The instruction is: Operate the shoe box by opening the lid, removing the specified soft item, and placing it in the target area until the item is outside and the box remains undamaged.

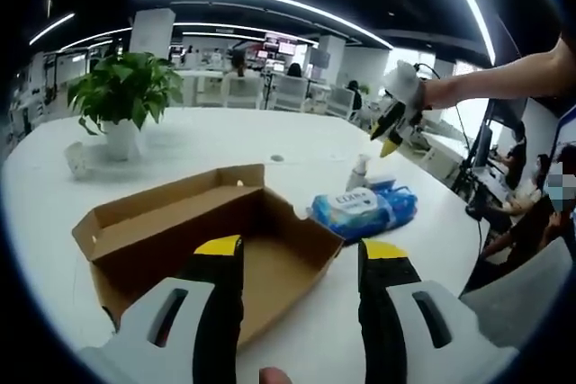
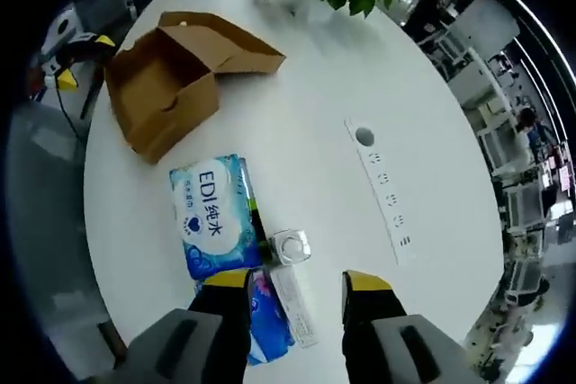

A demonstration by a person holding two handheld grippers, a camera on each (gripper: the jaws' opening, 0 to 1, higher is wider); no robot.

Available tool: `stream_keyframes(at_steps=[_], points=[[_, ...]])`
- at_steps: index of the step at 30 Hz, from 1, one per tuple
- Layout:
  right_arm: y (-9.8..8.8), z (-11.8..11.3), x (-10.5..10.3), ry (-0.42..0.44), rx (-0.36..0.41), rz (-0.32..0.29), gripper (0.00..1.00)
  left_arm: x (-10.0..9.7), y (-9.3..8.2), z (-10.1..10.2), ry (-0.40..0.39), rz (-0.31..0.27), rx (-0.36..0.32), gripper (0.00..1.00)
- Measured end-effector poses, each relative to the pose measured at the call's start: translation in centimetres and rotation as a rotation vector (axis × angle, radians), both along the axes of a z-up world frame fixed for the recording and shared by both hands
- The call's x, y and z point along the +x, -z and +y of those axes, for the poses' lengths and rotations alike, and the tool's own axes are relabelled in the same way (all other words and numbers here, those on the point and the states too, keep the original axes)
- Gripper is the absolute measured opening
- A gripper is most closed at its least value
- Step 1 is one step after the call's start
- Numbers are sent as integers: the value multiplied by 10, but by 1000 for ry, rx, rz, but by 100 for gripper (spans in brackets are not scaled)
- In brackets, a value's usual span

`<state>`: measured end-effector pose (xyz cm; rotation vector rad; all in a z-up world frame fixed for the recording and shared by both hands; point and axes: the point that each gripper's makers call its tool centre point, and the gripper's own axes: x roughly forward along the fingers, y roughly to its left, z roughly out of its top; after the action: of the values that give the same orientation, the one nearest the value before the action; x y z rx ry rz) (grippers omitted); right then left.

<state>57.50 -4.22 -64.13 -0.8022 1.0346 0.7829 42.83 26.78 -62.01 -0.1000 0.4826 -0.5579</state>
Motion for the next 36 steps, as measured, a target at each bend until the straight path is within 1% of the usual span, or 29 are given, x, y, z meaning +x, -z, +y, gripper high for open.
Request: stream_keyframes(at_steps=[2,4,7,8,9,11,12,15,17,19,23,25,26,28,30,33,36], points=[[-3,2,-2,33,35,-19,37,0,-1,1,-4,0,-4,49],[-8,3,-4,84,85,-51,37,-1,-2,2,-8,0,-9,49],[-19,6,-4,143,169,-132,37,-1,-3,4,-17,0,-18,49],[-22,6,-5,163,191,-151,36,-1,-3,5,-20,0,-21,49],[-27,10,-6,184,239,-183,36,-1,-3,5,-23,0,-21,49],[-33,11,-8,214,292,-218,36,-1,-3,6,-25,0,-22,49],[-36,9,-9,245,316,-244,37,-1,-3,7,-28,0,-21,49],[-41,12,-19,292,377,-272,37,-1,-3,8,-29,1,-22,49],[-40,13,-28,305,391,-274,37,-1,-2,8,-27,0,-17,49],[-39,15,-34,320,401,-310,36,-1,-2,8,-27,0,-15,49],[-37,24,-44,342,433,-343,38,0,1,10,-29,4,-7,49],[-36,32,-50,360,476,-352,39,1,3,12,-37,6,3,49],[-35,36,-53,385,498,-356,39,2,3,14,-44,6,5,49],[-33,45,-61,382,529,-335,41,2,2,17,-57,3,4,49],[-32,50,-67,381,527,-351,43,3,2,22,-75,3,12,49],[-32,63,-75,377,566,-366,43,5,3,29,-97,5,17,49],[-31,73,-83,369,585,-370,44,6,4,33,-116,8,25,49]])
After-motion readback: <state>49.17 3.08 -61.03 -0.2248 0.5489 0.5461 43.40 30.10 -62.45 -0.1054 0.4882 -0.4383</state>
